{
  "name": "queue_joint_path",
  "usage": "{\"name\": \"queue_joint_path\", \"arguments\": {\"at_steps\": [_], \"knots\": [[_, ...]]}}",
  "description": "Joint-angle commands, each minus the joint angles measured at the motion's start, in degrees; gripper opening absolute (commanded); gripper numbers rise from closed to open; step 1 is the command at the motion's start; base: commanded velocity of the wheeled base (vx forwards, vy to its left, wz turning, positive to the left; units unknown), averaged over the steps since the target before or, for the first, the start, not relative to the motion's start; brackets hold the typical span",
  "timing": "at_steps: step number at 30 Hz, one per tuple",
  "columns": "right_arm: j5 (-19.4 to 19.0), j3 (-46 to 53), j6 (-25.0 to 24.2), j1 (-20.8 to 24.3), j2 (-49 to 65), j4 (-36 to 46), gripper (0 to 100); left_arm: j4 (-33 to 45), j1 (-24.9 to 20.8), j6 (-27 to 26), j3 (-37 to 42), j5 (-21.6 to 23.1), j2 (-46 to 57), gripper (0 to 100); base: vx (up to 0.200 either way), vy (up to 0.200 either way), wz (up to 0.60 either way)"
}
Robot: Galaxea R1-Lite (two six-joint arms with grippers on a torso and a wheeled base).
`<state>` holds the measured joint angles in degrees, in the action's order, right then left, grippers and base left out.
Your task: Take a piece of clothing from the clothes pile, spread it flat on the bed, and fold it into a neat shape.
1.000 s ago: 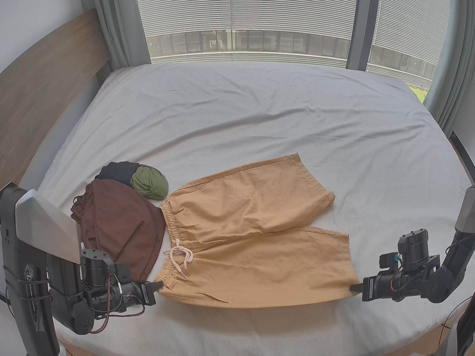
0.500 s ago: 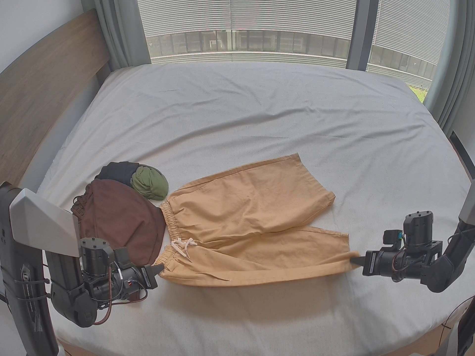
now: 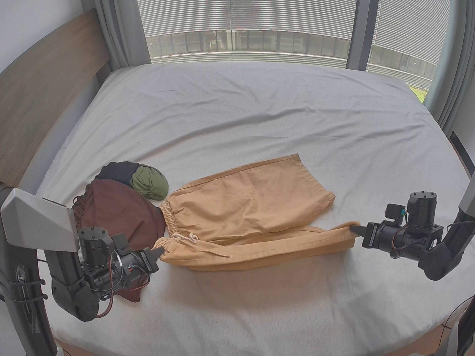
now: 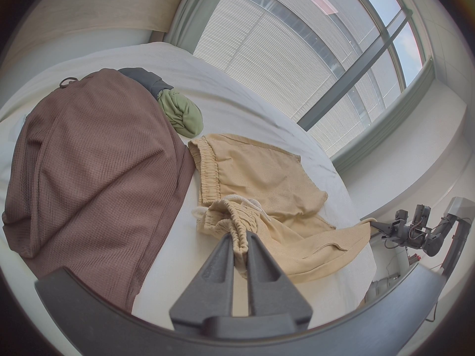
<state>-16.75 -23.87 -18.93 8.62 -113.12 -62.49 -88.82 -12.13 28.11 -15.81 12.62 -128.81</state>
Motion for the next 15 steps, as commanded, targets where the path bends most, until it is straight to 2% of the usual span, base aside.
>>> {"name": "queue_joint_path", "arguments": {"at_steps": [1, 5, 9, 15], "knots": [[0.0, -3.1, -0.1, -0.4, -0.2, 0.4, 0, 0.0, -0.3, 1.0, -1.2, -0.9, 0.3, 0, 0.000, 0.000, 0.00], [0.1, -5.4, -0.1, -0.4, -0.6, 1.1, 0, 0.0, -0.3, 1.2, -1.9, -1.5, 0.2, 0, 0.000, 0.000, 0.00], [0.0, -11.5, -0.1, -0.4, -0.7, 8.4, 0, 0.0, -0.4, 1.4, -2.5, -1.8, 0.4, 0, 0.000, 0.000, 0.00], [0.1, -16.3, -0.1, -0.4, -0.5, 12.6, 0, 0.0, -0.4, 2.5, -3.2, -2.9, 0.7, 0, 0.000, 0.000, 0.00]]}}
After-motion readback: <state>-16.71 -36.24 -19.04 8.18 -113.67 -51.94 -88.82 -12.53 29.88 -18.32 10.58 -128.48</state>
